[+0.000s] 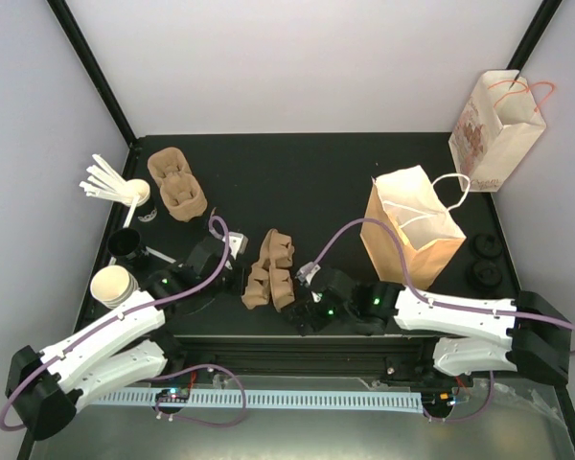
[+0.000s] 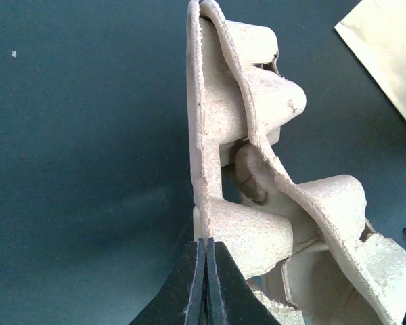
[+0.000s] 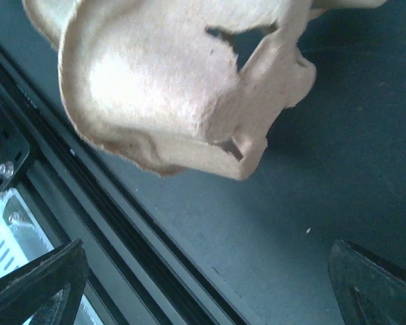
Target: Pack the takeout coffee
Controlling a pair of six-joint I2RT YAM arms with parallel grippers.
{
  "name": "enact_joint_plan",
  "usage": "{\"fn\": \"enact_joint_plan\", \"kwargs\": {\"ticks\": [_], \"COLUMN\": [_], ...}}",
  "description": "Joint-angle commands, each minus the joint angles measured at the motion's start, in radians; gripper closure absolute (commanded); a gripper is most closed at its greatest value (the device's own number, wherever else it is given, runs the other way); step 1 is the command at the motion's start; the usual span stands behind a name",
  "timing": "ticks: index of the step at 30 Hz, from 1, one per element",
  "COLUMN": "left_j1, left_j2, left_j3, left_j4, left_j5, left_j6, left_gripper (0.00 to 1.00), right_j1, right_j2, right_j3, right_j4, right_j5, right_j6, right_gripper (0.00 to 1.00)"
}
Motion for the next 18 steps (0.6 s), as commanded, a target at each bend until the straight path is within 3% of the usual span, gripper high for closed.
{"fn": "enact_joint_plan", "kwargs": {"ticks": [1,6,15,18], "left_j1": [-0.014,-0.046,-0.1,-0.104], "left_j2": [-0.003,-0.002,0.007,0.003], "left_j3": [0.05,0.044,0.017,0.001], "left_j4": [-0.007,-0.019,0.015,0.024], "left_j5": [-0.07,-0.088,-0.089,-0.088], "left_j6": [0.067,0.076,0.057,0.041], "left_gripper": [0.98,0.98,0.98,0.98], "right_j1": [-0.068,-0.196,-0.26,-0.261], "right_j2": [-0.031,-0.011,0.287,0.367], "right_j3": [0.054,0.109,0.405,0.458], "right_j4": [-0.014,0.01,-0.132,-0.151], "right_j5": [0.016,-0.07,0.073,0.122], "right_j6": [0.026,0.049,0.14,0.196], "right_gripper": [0.0,0.01,0.01,0.06]}}
